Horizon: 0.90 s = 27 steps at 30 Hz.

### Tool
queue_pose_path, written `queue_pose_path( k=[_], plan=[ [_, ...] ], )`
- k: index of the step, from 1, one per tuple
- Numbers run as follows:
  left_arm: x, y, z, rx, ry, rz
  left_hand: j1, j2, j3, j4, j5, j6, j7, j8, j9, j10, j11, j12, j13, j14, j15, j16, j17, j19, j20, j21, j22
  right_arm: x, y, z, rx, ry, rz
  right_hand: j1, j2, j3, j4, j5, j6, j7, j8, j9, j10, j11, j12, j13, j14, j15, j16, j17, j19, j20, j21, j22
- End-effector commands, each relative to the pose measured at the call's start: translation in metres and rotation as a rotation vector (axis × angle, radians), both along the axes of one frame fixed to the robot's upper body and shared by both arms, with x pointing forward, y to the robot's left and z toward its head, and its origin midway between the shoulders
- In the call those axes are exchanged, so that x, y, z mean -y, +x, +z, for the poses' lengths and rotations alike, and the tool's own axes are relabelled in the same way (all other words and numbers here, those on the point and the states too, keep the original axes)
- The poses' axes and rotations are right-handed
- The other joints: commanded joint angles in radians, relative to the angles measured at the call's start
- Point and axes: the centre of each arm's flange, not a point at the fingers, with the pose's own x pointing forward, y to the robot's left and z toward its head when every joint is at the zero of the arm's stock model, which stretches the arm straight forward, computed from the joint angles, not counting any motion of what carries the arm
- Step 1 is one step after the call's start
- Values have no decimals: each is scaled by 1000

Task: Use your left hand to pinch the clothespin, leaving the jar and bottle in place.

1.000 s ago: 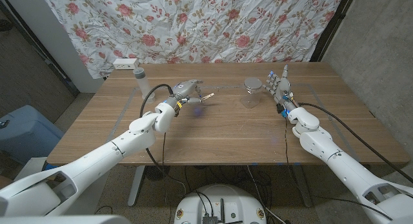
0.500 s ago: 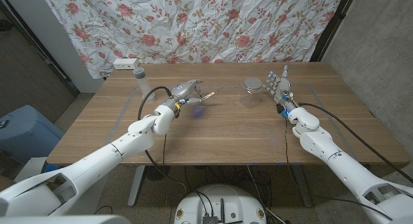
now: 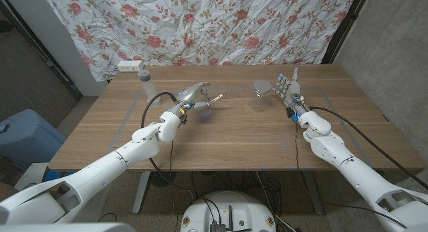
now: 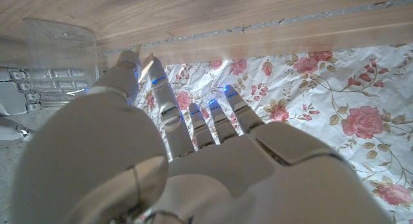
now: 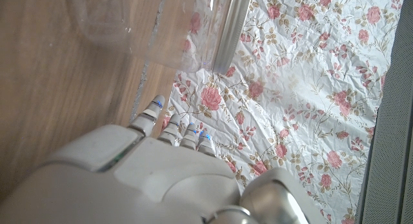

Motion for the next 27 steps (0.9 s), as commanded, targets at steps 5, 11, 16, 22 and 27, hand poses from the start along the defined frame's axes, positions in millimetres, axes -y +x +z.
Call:
queue_pose_path(
  k=[5, 11, 16, 22, 27],
  plan=[
    [-4, 4, -9, -5, -55, -47, 1, 9, -8, 2, 3, 4, -12, 0, 2, 10, 0, -4, -1, 8, -5, -1, 3, -4, 5, -2, 5, 0, 0, 0, 1, 1, -2, 0, 72, -5, 0, 6, -2, -7, 6, 2, 1, -7, 7, 2, -8, -34, 7, 3, 7, -2, 5, 5],
    [-5, 4, -11, -6, -60, -55, 2, 10, -9, 2, 3, 10, -13, 2, 2, 14, -4, -3, -1, 8, -6, -1, 3, -5, 5, -3, 5, 0, 0, 0, 0, -1, 1, 0, 72, -5, 0, 6, -1, -8, 6, 2, 2, -8, 7, 2, -9, -35, 6, 3, 7, -2, 5, 5],
    [-3, 4, -12, -1, -64, -62, 4, 12, -11, 1, 3, 15, -12, 2, 2, 17, -6, -3, -1, 11, -7, -1, 3, -5, 6, -3, 5, 0, 0, 0, 0, -1, 1, 0, 72, -5, 0, 6, -2, -8, 6, 2, 1, -7, 7, 2, -9, -35, 6, 3, 7, -3, 5, 5],
    [-4, 2, -13, 5, -68, -63, 9, 18, -12, 0, 4, 22, -12, 2, 2, 38, -6, 3, -1, 19, -10, 1, 3, -4, 6, -2, 5, 0, 0, 0, 1, 1, -1, 0, 72, -5, 0, 6, -1, -7, 6, 2, 2, -7, 7, 2, -9, -36, 6, 3, 7, -2, 5, 5],
    [-4, 2, -14, 2, -62, -70, 13, 22, -13, -1, 5, 31, -7, 3, 2, 45, 1, 3, -1, 25, -9, 3, 2, -4, 7, -1, 5, 0, 0, 0, 0, -1, 1, 0, 72, -5, 0, 6, -1, -8, 6, 2, 1, -8, 7, 2, -9, -35, 6, 3, 7, -2, 4, 5]
  ],
)
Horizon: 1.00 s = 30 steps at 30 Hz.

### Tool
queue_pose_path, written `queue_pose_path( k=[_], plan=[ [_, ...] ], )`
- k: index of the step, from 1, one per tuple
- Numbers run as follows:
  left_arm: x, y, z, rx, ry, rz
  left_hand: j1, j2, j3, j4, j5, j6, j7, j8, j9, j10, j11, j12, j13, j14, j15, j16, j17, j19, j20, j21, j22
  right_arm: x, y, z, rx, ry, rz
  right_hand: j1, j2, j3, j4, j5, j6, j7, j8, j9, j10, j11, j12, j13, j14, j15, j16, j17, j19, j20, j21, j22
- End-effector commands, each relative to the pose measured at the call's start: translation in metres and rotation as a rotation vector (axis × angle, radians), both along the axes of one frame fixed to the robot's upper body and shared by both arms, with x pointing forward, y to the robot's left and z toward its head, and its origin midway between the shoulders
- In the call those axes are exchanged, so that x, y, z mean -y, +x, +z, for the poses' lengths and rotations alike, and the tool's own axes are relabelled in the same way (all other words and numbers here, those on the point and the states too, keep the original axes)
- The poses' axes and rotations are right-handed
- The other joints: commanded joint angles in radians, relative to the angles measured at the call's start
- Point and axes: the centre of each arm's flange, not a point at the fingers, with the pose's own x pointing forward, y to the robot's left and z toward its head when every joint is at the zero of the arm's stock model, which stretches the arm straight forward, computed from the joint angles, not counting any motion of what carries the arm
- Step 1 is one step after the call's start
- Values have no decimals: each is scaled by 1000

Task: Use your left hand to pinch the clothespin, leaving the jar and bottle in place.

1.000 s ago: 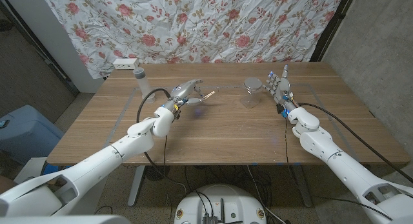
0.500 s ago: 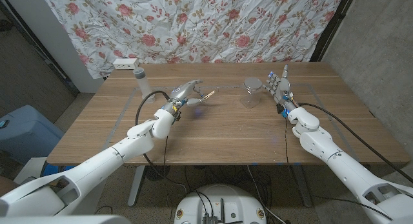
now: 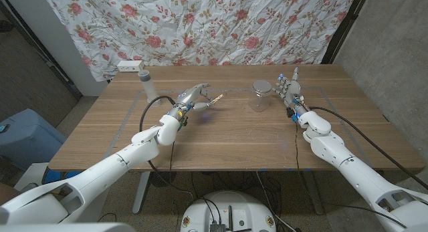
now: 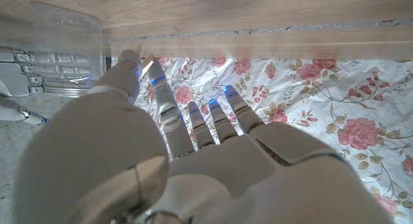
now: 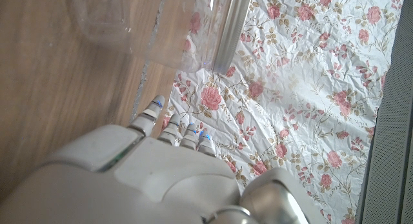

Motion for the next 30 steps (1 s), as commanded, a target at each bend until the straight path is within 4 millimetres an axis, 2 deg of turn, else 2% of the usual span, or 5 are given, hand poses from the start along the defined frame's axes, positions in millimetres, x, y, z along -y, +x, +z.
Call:
queue_pose_path(
  k=[1, 15, 30],
  plan=[
    [-1, -1, -3, 1, -3, -9, 6, 15, -3, 0, 6, 11, -2, 8, 3, 12, 3, 3, -1, 15, -6, 3, 2, 2, 2, -1, 5, 0, 0, 0, 1, 1, -1, 0, 72, -5, 0, 6, -2, -8, 6, 2, 1, -8, 7, 2, -9, -36, 6, 3, 7, -2, 4, 5],
    [-1, -2, -4, 9, 0, -17, 21, 28, -2, -2, 8, 37, 4, 12, 4, 30, 0, 4, -1, 25, -7, 2, 2, 9, -3, 1, 5, 0, 0, 0, 0, -1, 1, 0, 72, -5, 0, 6, -1, -8, 6, 2, 0, -8, 7, 2, -9, -34, 6, 3, 6, -3, 4, 5],
    [-1, 0, -3, 28, -5, -22, 33, 39, -3, -3, 8, 66, -2, 17, 4, 44, 1, 3, -1, 35, -8, 2, 2, 19, -6, 4, 5, 0, 0, 0, 0, -1, 1, 0, 72, -5, 0, 6, -2, -8, 6, 2, 1, -7, 7, 2, -9, -35, 6, 3, 7, -3, 4, 5]
  ],
)
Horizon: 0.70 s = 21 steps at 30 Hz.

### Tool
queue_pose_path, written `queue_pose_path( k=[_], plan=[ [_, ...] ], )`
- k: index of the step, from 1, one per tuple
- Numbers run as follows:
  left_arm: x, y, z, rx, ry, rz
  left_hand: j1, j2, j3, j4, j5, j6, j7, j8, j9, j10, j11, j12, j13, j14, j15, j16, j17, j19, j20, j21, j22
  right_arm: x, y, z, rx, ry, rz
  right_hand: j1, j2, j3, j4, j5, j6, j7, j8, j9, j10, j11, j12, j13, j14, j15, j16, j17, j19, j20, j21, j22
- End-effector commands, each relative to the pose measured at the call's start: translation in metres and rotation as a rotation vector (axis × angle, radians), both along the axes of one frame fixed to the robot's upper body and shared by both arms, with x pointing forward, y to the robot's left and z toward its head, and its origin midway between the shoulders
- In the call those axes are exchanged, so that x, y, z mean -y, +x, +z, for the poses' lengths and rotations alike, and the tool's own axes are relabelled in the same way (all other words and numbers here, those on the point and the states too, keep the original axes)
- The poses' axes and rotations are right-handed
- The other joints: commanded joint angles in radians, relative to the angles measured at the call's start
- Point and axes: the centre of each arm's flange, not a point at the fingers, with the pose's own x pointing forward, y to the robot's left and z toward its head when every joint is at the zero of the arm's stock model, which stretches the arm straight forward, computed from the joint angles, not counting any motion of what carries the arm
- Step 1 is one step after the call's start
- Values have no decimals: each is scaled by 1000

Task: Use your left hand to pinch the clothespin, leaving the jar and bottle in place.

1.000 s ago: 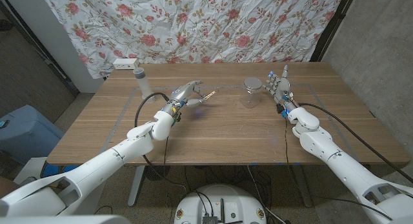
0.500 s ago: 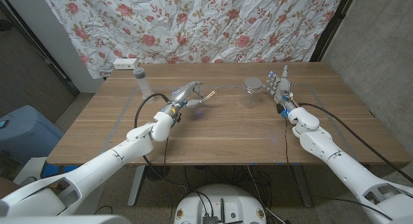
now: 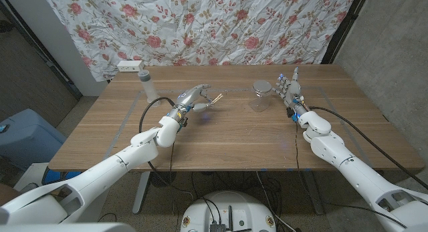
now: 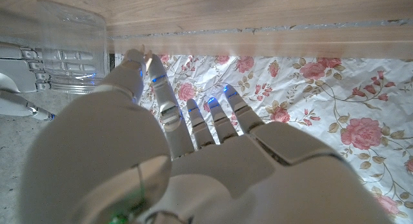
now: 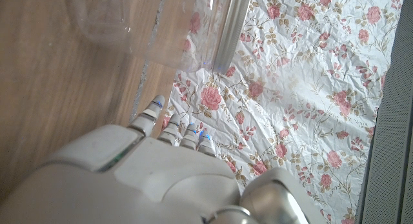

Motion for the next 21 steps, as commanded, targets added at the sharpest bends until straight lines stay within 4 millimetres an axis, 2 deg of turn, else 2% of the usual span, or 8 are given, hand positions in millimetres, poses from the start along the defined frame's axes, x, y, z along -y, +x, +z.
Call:
queue_pose_path(
  k=[1, 21],
  plan=[
    [1, 1, 2, 18, -4, -4, 7, 12, -1, -3, 7, 45, -27, 7, 4, 9, 1, 2, -1, 12, -12, 2, 2, 10, 3, 4, 5, 0, 0, 0, 0, -1, 2, 0, 72, -5, 0, 6, -2, -9, 6, 2, 1, -7, 7, 2, -9, -35, 6, 3, 7, -3, 4, 5],
    [2, 2, 2, 29, -7, -8, 17, 15, -6, -4, 6, 69, -27, 9, 5, 21, -2, 0, -1, 23, -21, 2, 2, 19, -2, 6, 5, 0, 0, 0, 0, -1, 2, 0, 72, -5, 0, 6, -1, -7, 6, 2, 2, -8, 7, 2, -11, -35, 5, 3, 7, -2, 4, 5]
  ],
)
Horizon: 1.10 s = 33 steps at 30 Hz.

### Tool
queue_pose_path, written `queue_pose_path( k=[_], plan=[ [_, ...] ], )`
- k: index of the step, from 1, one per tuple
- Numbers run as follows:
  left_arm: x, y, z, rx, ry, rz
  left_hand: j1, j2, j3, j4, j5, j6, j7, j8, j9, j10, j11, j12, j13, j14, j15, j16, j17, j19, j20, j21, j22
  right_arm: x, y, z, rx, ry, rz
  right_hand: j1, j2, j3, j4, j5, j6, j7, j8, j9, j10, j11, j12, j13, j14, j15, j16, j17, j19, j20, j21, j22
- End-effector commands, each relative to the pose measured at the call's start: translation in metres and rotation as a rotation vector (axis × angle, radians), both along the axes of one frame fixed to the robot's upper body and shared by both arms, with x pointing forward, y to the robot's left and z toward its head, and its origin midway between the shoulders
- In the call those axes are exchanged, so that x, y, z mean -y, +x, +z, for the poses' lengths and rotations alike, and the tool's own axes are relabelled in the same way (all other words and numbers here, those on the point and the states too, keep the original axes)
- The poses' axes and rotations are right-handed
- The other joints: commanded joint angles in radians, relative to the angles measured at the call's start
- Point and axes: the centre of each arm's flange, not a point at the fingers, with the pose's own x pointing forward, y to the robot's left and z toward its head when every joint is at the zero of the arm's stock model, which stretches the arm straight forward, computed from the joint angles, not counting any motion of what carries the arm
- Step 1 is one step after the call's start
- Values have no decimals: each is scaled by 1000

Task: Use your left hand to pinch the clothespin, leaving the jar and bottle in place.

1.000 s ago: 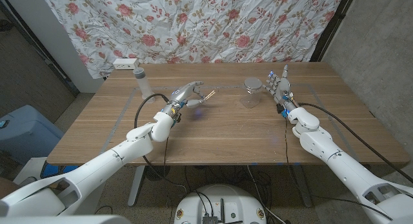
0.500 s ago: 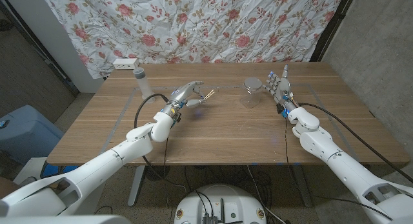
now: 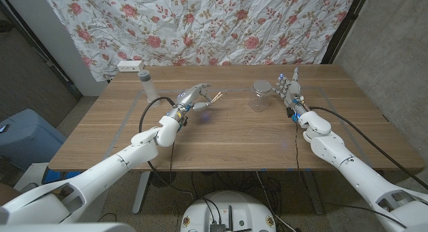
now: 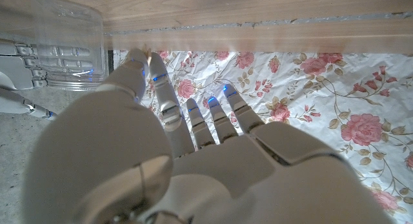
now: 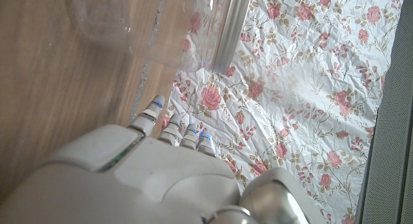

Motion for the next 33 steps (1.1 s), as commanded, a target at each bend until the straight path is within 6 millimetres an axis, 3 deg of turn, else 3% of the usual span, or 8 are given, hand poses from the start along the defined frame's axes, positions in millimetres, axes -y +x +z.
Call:
queue_pose_path(
  k=[1, 33],
  plan=[
    [1, 1, 0, 5, -3, -4, 4, 5, -2, 0, 7, 54, -41, 9, 5, 11, 1, 0, -1, 12, -18, 1, 2, 8, -2, 6, 5, 0, 0, 0, 0, -1, 1, 0, 72, -5, 0, 6, -1, -8, 6, 2, 2, -8, 7, 2, -11, -35, 6, 3, 7, -3, 4, 5],
    [0, 5, 4, -3, -5, -3, -4, -3, -24, 5, 8, -5, -35, -21, 6, -6, 7, -11, 0, 2, -10, -4, 2, 1, 0, 1, 6, 0, 0, 0, 0, -1, 1, 0, 72, -5, 0, 6, -2, -8, 6, 2, 2, -7, 7, 2, -9, -35, 6, 3, 7, -2, 4, 5]
  ],
)
